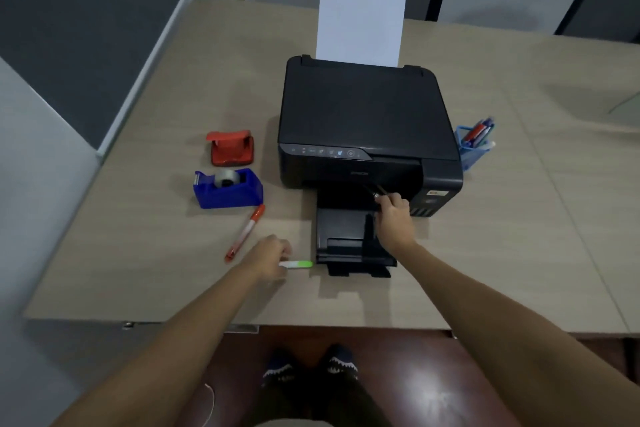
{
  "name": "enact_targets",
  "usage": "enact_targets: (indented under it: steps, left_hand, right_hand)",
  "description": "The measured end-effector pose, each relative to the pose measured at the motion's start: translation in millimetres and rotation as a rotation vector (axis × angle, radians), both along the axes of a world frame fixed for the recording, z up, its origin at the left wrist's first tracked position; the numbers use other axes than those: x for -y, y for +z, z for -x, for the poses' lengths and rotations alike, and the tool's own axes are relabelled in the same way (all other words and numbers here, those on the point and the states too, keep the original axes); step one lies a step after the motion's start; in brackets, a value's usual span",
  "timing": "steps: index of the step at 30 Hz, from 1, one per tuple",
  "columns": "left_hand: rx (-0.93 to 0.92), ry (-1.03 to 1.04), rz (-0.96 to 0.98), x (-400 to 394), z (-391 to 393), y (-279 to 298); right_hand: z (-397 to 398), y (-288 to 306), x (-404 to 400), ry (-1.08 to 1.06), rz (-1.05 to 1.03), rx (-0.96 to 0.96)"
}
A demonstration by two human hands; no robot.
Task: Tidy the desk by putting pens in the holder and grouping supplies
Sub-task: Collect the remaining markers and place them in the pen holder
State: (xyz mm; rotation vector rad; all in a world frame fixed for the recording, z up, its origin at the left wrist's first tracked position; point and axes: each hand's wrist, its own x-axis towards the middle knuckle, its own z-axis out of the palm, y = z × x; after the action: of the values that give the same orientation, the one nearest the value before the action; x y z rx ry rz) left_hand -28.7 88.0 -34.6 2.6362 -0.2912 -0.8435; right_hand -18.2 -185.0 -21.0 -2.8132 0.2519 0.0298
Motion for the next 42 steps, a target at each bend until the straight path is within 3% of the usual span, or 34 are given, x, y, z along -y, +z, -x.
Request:
enact_targets:
  steps: [4, 10, 18, 22, 24, 27, 30, 36, 42]
  left_hand:
    - [0.097, -0.057, -0.076, 6.6, 10.1, -19.7]
    - [0.083, -0.051, -0.083, 12.7, 11.8, -31.3]
    - [0.008, 0.232, 0.183, -4.4, 17.3, -22.6]
    - [0.214, 0.547, 0.097, -22.3, -5.8, -9.0]
    - [0.277, 0.608, 0.052, -27.4, -21.0, -7.5]
    - [0.212, 0.62, -0.04, -31.9, -41.1, -10.0]
    - [0.121, 0.578, -0.16, -32.5, -50.8, -18.3]
    - [0.066, 0.454, -0.208, -25.1, -47.1, -30.8]
    - [-0.035, 0.426, -0.03, -34.6, -23.9, -22.1]
  right_hand:
    - [-15.7, -1.6, -3.3, 0.04, 0.173, -0.053]
    - [-33.8, -6.1, -4.7, 0.013, 0.237, -0.102]
    - [-26.8, -13.9, -8.6, -0.054, 0.254, -0.194]
    - [-9.3, -16.7, -20.2, 0.116, 0.186, -0.163]
    - [1.1, -15.7, -21.6, 0.224, 0.087, -0.132]
    - [9.3, -8.9, -20.5, 0.302, -0.002, -0.126]
    - [4.9, -1.3, -15.6, 0.22, -0.016, -0.164]
    - [-22.7, 16.6, -4.6, -0.022, 0.154, -0.266]
    - [-47.3, 14.4, -2.5, -0.13, 0.211, -0.385]
